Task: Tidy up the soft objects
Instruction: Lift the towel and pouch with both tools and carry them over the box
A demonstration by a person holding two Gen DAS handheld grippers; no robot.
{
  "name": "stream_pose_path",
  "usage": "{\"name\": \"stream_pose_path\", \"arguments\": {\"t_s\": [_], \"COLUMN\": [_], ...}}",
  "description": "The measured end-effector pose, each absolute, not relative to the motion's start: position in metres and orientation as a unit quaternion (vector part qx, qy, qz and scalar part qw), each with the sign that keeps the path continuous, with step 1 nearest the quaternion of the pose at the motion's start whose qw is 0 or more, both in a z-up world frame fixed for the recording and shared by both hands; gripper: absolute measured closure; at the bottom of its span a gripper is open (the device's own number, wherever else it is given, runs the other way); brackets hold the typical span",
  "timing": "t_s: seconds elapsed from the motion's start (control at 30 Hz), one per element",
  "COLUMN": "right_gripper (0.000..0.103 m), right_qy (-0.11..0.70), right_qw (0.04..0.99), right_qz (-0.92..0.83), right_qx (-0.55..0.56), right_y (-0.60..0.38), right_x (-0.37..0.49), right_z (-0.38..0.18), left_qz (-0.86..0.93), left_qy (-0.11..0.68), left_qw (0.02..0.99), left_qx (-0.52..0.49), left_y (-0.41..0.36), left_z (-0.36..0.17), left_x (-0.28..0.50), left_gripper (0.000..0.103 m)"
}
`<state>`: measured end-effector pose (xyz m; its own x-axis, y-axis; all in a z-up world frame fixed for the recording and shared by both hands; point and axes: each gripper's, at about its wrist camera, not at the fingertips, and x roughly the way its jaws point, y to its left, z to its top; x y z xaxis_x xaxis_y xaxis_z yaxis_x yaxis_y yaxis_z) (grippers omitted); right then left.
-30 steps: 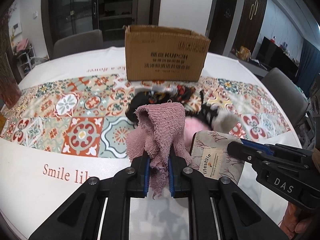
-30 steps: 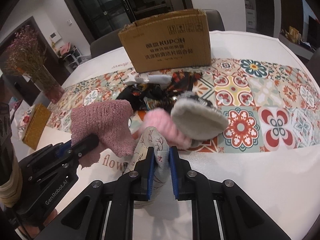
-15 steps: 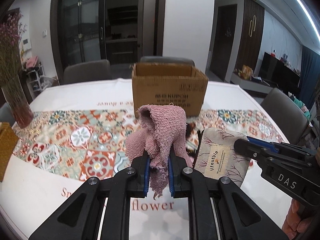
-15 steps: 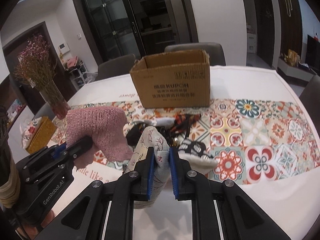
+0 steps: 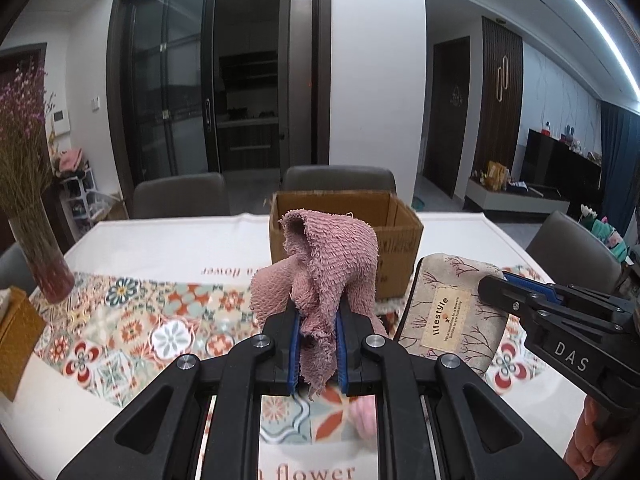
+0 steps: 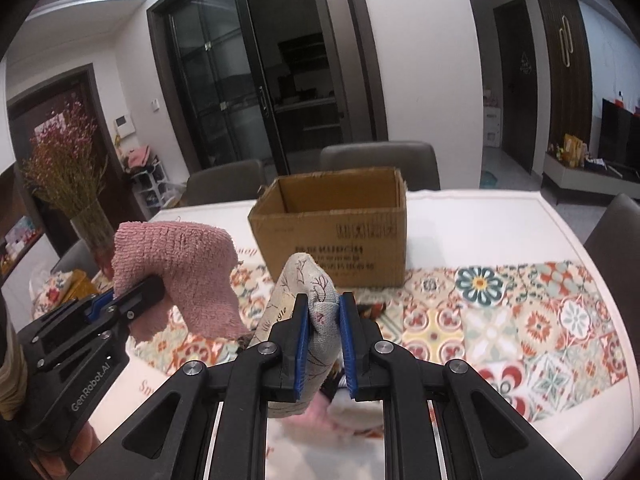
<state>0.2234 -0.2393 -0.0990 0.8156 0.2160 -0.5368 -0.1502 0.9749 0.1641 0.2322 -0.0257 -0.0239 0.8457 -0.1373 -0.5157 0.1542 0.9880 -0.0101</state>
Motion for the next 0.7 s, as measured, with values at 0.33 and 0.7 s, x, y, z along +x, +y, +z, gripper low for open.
{"name": "stream_pose_path", "arguments": {"t_s": [0.33,0.7], "right_gripper": [0.087,0.087], "right_qy": [0.238,0.191], "right_qw": [0.966,0.979], "right_qz": [0.084,0.065], "right_qx": [0.049,0.032], "right_y": [-0.240,-0.239], "right_x": [0.253,0.295], "right_z": [-0.072,-0.048], "left_qz": [-0.070,-0.069], "left_qy": [0.227,0.196], "left_qw": [0.971,0.978], "left_qx": [0.020,0.023], "left_y": [-0.029,-0.035], "left_z": [-0.001,0.012], "left_x": [0.266,0.316], "left_gripper": [0.088,0.088]}}
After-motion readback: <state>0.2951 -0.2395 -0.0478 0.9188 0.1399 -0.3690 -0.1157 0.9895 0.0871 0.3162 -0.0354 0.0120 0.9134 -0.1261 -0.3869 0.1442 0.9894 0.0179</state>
